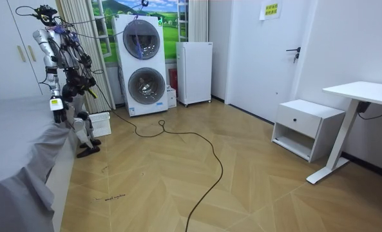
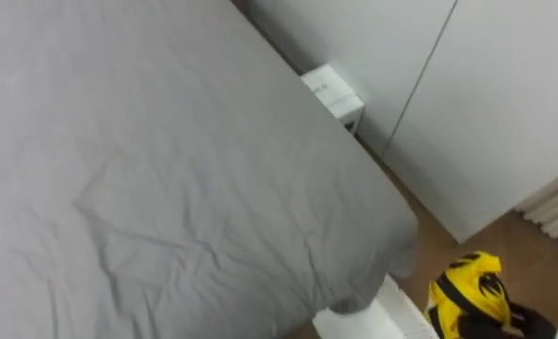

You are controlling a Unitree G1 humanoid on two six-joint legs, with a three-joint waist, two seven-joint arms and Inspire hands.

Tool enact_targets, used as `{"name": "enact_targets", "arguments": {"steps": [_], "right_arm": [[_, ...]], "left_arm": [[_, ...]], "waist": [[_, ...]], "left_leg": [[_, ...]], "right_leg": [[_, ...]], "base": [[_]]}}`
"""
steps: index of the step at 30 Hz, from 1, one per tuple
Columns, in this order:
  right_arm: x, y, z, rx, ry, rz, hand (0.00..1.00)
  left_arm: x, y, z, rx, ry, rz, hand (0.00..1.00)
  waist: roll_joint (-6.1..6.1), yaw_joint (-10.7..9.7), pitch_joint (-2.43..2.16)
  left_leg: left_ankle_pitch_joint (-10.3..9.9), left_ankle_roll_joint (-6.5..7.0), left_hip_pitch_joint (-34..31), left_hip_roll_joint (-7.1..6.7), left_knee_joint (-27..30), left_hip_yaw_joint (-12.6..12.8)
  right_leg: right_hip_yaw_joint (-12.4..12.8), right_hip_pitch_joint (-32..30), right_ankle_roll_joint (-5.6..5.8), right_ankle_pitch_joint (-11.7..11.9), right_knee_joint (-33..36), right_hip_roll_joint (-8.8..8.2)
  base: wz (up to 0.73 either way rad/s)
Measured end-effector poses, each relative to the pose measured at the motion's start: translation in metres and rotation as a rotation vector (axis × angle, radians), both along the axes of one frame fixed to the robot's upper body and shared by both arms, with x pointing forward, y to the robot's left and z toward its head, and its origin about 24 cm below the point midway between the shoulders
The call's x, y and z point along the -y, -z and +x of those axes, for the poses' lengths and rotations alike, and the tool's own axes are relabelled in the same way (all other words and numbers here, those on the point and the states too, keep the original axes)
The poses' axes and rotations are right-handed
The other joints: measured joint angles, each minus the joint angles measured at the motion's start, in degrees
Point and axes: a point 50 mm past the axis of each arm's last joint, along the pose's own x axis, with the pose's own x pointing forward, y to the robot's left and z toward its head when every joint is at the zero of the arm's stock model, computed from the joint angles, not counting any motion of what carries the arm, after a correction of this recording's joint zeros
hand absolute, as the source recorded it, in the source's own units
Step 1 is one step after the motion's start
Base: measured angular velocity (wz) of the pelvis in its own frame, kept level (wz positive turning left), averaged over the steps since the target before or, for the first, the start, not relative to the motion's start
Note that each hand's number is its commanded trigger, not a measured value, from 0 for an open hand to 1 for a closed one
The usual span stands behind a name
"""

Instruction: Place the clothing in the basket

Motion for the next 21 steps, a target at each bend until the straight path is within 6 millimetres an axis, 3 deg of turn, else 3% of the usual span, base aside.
{"name": "enact_targets", "arguments": {"steps": [4, 13, 21], "right_arm": [[0.006, -0.007, 0.023, 0.044, 0.026, -0.037, 1.00], [0.018, -0.012, 0.049, 0.009, 0.031, -0.076, 1.00], [0.027, -0.013, 0.052, -0.039, 0.042, -0.088, 1.00]], "left_arm": [[0.003, 0.003, 0.018, 0.010, 0.020, -0.011, 0.00], [0.011, 0.004, 0.049, 0.042, 0.109, -0.033, 0.00], [0.013, 0.003, 0.068, 0.074, 0.143, -0.031, 0.00]], "waist": [[1.72, -0.02, 0.51], [5.32, 3.36, 0.22], [5.62, 5.67, 0.25]], "left_leg": [[-0.32, 0.81, -5.36, -0.20, 2.21, 0.75], [-0.03, 1.51, -13.18, -0.18, 3.50, 1.96], [0.93, 1.71, -14.40, -1.20, 2.16, 0.73]], "right_leg": [[1.18, -5.95, 0.68, 0.17, 3.03, -0.03], [1.80, -14.31, 1.01, 0.96, 4.69, -0.08], [0.28, -15.96, 0.16, 0.43, 5.49, -1.02]], "base": [[-0.13], [-0.05], [0.14]]}}
